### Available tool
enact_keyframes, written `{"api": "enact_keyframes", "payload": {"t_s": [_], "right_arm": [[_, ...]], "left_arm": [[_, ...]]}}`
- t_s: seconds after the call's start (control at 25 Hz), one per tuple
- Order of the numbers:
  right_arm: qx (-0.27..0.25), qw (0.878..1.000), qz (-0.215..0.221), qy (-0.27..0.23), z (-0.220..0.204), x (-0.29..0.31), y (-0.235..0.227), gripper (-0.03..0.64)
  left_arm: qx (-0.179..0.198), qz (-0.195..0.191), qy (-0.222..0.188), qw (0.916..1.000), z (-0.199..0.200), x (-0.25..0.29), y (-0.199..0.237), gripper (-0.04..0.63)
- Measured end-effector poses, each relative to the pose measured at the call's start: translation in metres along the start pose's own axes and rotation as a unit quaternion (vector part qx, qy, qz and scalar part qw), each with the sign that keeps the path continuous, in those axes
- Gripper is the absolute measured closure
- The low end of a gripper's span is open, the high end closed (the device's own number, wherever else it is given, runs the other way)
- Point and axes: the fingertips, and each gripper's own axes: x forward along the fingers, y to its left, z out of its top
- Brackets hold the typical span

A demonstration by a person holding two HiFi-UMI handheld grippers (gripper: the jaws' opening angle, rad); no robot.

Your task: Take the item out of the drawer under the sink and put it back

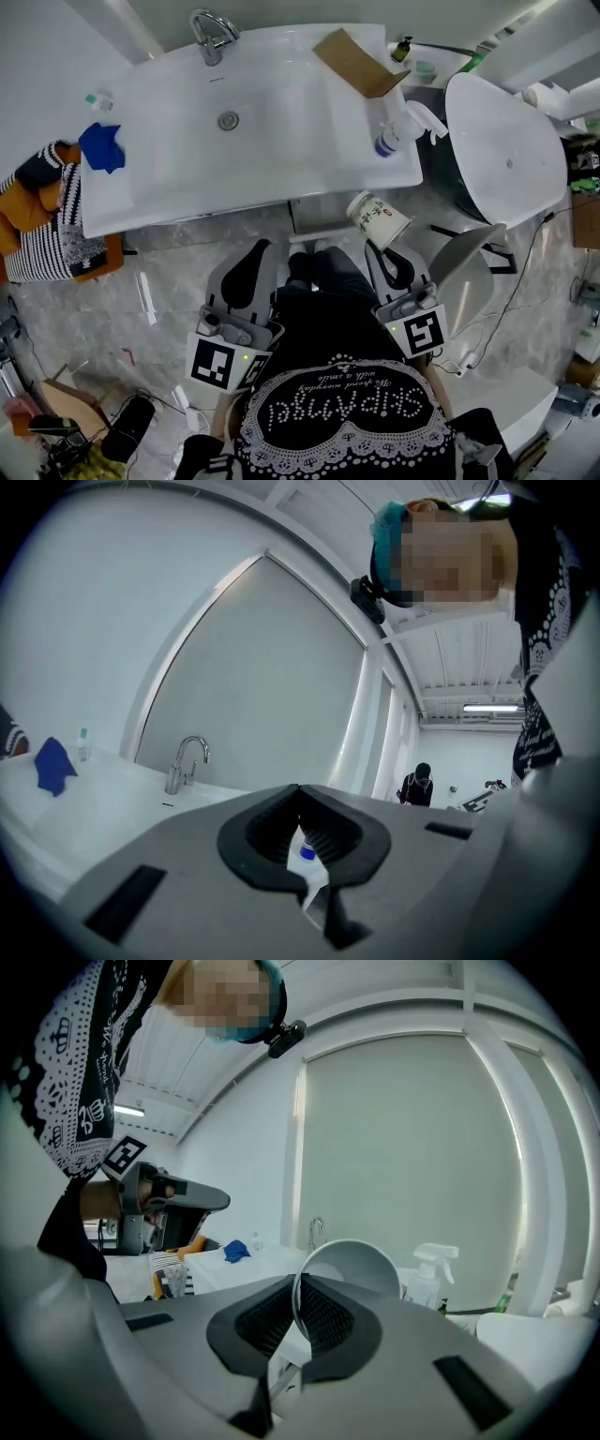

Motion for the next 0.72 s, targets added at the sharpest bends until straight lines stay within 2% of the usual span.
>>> {"api": "enact_keyframes", "payload": {"t_s": [0.12,0.36,0.56,0.72], "right_arm": [[-0.008,1.000,0.002,0.002,0.000,0.004,0.003,0.591],[-0.025,1.000,0.015,-0.001,0.001,0.019,0.017,0.591],[-0.041,0.999,0.017,0.003,0.001,0.024,0.021,0.591],[-0.079,0.996,0.015,0.023,-0.007,0.024,0.019,0.591]], "left_arm": [[0.003,-0.004,-0.005,1.0000,0.004,-0.008,0.001,0.591],[0.008,0.024,-0.001,0.9997,0.004,-0.021,0.024,0.591],[0.006,0.020,-0.004,0.9998,0.006,-0.019,0.026,0.591],[0.002,0.014,-0.010,0.9999,0.006,-0.015,0.021,0.591]]}}
